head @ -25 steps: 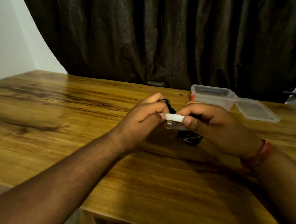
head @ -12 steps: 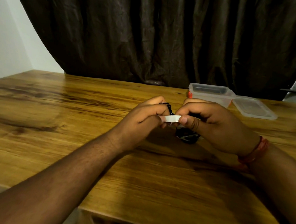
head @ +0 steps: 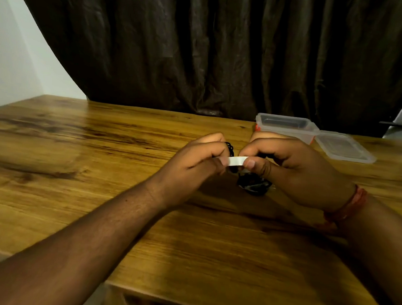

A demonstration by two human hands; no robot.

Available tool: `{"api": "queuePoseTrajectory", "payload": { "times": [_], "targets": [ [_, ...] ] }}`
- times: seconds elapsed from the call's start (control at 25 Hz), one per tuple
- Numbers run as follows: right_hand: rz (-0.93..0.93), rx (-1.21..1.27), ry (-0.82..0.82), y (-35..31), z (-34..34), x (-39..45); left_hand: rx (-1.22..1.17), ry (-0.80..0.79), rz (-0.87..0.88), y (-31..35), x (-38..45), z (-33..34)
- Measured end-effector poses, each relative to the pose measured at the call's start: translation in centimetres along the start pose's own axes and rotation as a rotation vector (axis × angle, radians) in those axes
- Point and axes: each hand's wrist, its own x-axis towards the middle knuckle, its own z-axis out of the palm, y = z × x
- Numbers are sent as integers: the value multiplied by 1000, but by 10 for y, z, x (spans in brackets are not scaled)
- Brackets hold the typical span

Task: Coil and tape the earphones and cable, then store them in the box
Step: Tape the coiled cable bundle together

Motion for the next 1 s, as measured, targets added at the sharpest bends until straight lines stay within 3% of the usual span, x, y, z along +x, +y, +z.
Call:
{"api": "queuePoseTrajectory", "payload": {
  "times": [1.0],
  "targets": [
    [-75,-95,45,1,-6,-1,59,45,-1,0,1,1]
  ]
}}
